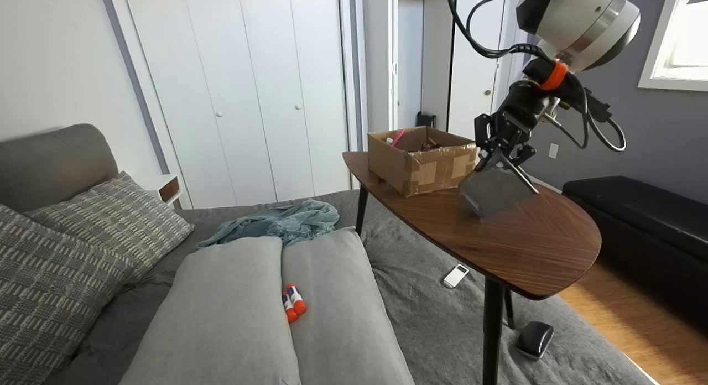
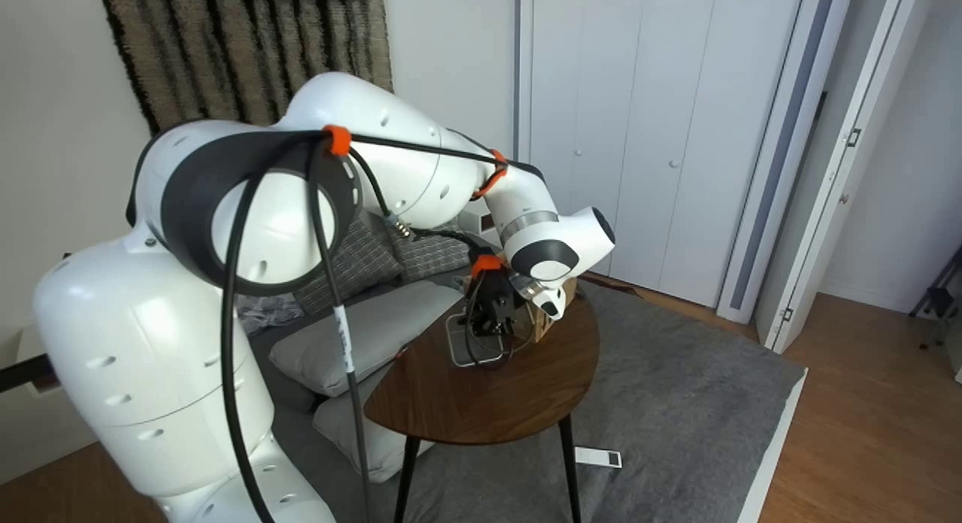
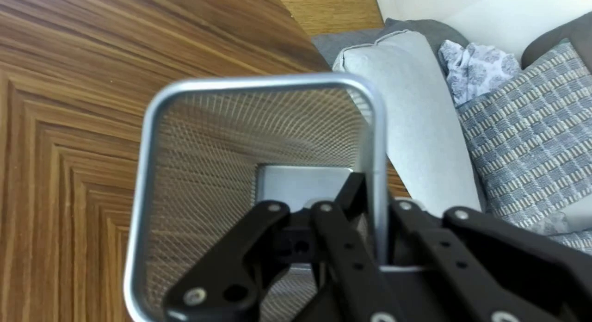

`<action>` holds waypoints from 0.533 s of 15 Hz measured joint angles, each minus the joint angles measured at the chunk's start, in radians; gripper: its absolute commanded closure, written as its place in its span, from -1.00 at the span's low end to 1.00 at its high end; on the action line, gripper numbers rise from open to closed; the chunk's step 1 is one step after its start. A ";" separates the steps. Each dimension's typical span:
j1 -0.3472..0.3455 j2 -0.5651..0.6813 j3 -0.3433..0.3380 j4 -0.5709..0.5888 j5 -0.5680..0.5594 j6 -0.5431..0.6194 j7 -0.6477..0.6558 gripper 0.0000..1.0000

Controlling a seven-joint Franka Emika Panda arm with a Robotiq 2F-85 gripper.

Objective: Place the basket upright

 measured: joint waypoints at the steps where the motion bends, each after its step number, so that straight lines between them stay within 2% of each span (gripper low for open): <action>1: 0.001 -0.011 0.005 0.005 -0.040 0.003 0.021 0.97; 8: 0.042 -0.071 0.083 0.042 -0.385 -0.026 0.244 0.97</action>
